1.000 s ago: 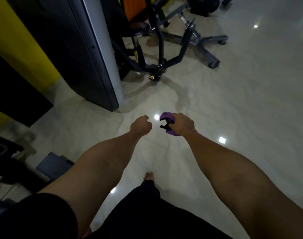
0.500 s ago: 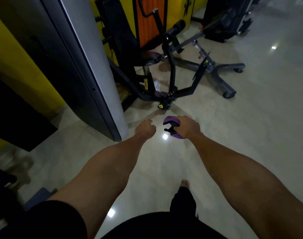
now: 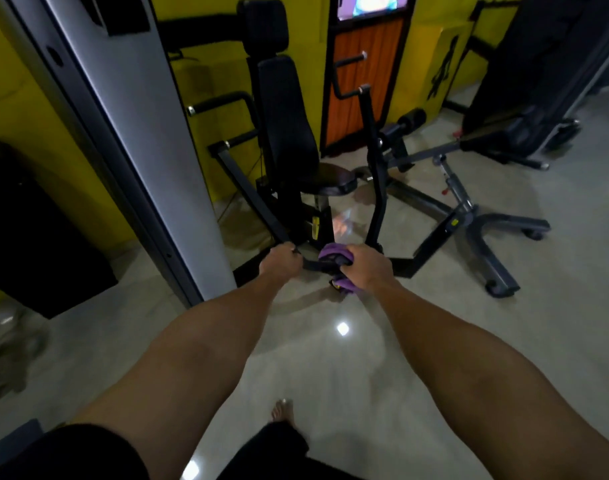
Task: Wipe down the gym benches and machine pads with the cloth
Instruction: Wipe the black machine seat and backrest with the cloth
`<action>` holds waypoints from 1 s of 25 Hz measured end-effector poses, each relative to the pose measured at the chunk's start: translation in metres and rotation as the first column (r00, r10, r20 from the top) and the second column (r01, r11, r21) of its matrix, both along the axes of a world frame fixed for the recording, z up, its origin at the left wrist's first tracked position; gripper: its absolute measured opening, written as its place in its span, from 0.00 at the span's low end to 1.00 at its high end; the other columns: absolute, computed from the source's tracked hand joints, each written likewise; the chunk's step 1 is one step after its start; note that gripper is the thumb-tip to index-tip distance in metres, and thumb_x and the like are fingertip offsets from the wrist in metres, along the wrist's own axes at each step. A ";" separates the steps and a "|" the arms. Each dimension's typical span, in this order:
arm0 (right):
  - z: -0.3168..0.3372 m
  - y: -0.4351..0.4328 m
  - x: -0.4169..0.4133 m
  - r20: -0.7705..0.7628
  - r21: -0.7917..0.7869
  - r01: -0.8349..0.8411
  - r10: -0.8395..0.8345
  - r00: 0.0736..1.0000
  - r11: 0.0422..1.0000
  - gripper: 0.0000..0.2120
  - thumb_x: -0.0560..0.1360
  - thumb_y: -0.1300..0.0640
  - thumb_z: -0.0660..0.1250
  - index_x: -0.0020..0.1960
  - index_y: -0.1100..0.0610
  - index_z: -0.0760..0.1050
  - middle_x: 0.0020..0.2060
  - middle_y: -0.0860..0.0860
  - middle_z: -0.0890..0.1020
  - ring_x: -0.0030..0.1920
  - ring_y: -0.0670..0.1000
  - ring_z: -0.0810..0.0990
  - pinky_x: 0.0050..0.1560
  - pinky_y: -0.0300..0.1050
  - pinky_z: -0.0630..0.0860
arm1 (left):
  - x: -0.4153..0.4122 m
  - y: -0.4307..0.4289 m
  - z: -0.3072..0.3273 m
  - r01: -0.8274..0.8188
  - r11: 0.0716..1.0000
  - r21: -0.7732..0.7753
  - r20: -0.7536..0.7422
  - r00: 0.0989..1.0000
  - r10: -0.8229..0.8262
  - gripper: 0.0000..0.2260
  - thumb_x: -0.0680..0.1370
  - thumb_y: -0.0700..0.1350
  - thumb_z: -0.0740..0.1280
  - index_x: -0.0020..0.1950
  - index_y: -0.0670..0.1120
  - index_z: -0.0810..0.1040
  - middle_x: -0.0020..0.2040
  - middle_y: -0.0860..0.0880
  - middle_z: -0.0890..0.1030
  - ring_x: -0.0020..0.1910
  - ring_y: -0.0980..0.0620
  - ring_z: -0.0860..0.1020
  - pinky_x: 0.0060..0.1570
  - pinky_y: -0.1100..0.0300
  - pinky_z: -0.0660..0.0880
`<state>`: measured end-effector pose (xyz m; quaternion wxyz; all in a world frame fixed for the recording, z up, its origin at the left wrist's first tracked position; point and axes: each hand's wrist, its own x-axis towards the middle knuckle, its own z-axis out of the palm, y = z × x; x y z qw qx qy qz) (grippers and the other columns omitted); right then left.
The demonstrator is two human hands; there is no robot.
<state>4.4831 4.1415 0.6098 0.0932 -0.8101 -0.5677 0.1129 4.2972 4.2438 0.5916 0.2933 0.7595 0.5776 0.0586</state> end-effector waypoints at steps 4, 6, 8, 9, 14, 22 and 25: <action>0.021 0.116 0.044 0.009 0.033 -0.043 0.042 0.999 0.999 0.23 0.78 0.44 0.67 0.70 0.50 0.72 0.61 0.54 0.78 0.60 0.59 0.78 0.58 0.53 0.75 | 0.031 0.120 0.019 -0.019 0.998 0.055 0.024 1.000 0.018 0.20 0.82 0.49 0.58 0.73 0.47 0.72 0.70 0.43 0.74 0.66 0.40 0.75 0.63 0.49 0.74; 0.033 0.175 0.061 0.002 0.063 -0.061 0.061 0.998 0.996 0.23 0.79 0.44 0.67 0.71 0.50 0.71 0.61 0.54 0.78 0.60 0.59 0.78 0.56 0.52 0.74 | 0.043 0.179 0.029 -0.061 0.994 0.089 0.022 0.998 0.060 0.20 0.82 0.50 0.58 0.74 0.49 0.70 0.72 0.44 0.73 0.67 0.41 0.74 0.65 0.47 0.73; 0.048 0.227 0.074 -0.002 0.084 -0.079 0.079 0.997 0.993 0.21 0.78 0.44 0.67 0.69 0.50 0.72 0.60 0.54 0.78 0.59 0.59 0.79 0.54 0.51 0.76 | 0.055 0.231 0.044 -0.090 0.989 0.119 0.023 0.996 0.088 0.21 0.82 0.50 0.59 0.75 0.48 0.70 0.74 0.44 0.72 0.70 0.41 0.72 0.67 0.48 0.72; 0.058 0.255 0.081 0.000 0.100 -0.085 0.086 0.996 0.991 0.21 0.78 0.45 0.67 0.68 0.50 0.72 0.60 0.53 0.78 0.59 0.58 0.79 0.53 0.51 0.76 | 0.062 0.258 0.053 -0.080 0.987 0.138 0.017 0.997 0.078 0.21 0.82 0.50 0.59 0.75 0.48 0.70 0.74 0.44 0.72 0.70 0.41 0.72 0.67 0.48 0.71; 0.103 0.379 0.119 0.031 0.138 -0.143 0.140 0.990 0.980 0.21 0.78 0.45 0.66 0.69 0.50 0.71 0.61 0.53 0.79 0.59 0.58 0.79 0.51 0.51 0.75 | 0.097 0.382 0.101 -0.103 0.972 0.211 0.019 0.995 0.102 0.19 0.81 0.49 0.60 0.70 0.47 0.73 0.69 0.43 0.76 0.64 0.40 0.76 0.60 0.47 0.75; 0.164 0.589 0.206 0.051 0.247 -0.279 0.275 0.960 0.928 0.14 0.78 0.48 0.66 0.62 0.50 0.75 0.56 0.52 0.80 0.56 0.58 0.80 0.47 0.50 0.75 | 0.152 0.550 0.169 -0.237 0.908 0.345 0.045 0.971 0.236 0.20 0.83 0.49 0.59 0.74 0.47 0.70 0.70 0.43 0.75 0.66 0.40 0.75 0.61 0.50 0.74; 0.186 0.661 0.225 0.070 0.292 -0.326 0.319 0.945 0.899 0.15 0.78 0.47 0.67 0.62 0.50 0.75 0.57 0.52 0.79 0.57 0.58 0.80 0.45 0.48 0.70 | 0.166 0.606 0.189 -0.298 0.879 0.372 0.060 0.953 0.298 0.21 0.83 0.51 0.59 0.76 0.49 0.69 0.72 0.45 0.73 0.68 0.42 0.74 0.62 0.52 0.74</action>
